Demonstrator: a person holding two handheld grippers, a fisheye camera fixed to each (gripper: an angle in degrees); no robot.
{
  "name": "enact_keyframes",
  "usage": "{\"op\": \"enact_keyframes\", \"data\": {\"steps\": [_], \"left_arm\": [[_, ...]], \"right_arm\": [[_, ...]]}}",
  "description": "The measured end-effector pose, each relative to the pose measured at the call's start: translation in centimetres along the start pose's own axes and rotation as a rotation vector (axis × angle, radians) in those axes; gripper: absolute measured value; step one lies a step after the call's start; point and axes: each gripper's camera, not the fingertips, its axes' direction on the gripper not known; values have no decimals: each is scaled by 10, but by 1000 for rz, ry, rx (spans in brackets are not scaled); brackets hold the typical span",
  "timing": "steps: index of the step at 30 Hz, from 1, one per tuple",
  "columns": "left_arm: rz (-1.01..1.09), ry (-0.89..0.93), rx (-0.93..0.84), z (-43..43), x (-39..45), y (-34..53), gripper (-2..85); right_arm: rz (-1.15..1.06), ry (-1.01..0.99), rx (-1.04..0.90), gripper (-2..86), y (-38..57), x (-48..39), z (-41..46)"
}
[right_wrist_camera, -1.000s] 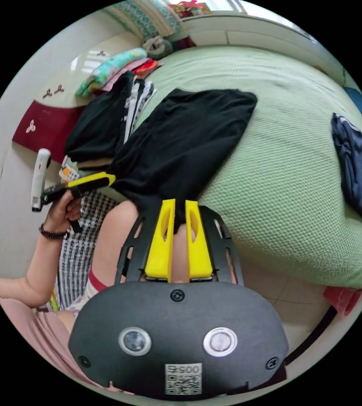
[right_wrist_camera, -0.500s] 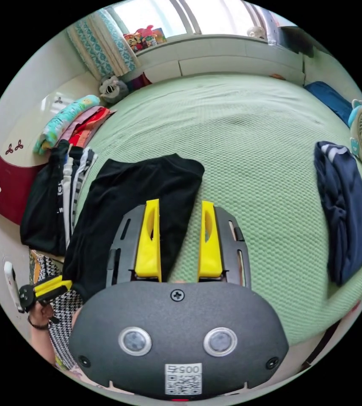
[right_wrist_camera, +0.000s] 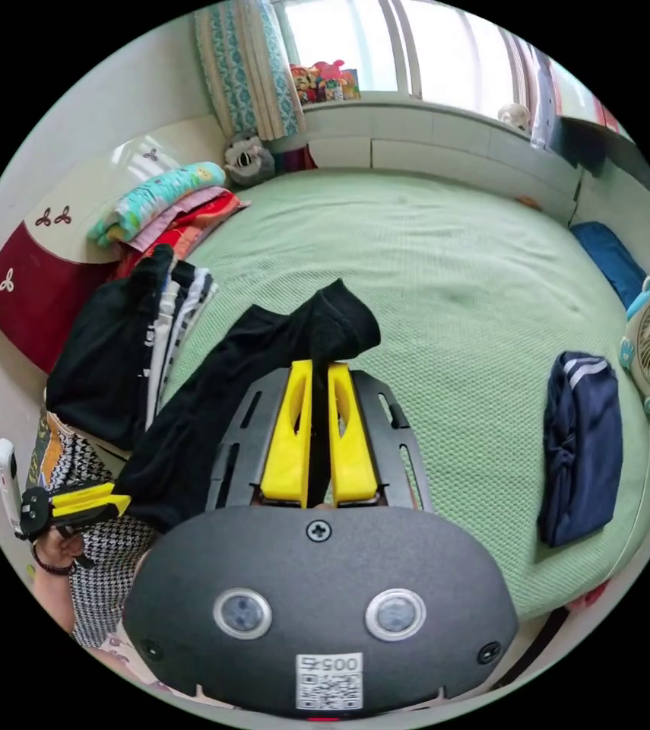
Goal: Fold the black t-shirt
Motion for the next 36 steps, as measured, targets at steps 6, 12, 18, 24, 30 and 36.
{"op": "enact_keyframes", "data": {"steps": [6, 12, 18, 24, 30, 36], "left_arm": [[59, 37, 108, -73, 21, 5, 45], [67, 54, 219, -149, 19, 31, 45], [30, 25, 307, -224, -7, 60, 45], [-45, -48, 402, -294, -44, 75, 44], [-144, -198, 471, -331, -88, 67, 44], [-307, -331, 369, -238, -159, 48, 50]], "right_arm": [[-155, 95, 104, -6, -10, -63, -82], [-219, 111, 173, -6, -14, -108, -146], [-297, 76, 241, -8, -26, -165, -187], [-395, 8, 320, -7, -61, -237, -207], [-322, -60, 316, 23, -117, -288, -174], [-225, -98, 33, 84, -113, -268, -75]]}}
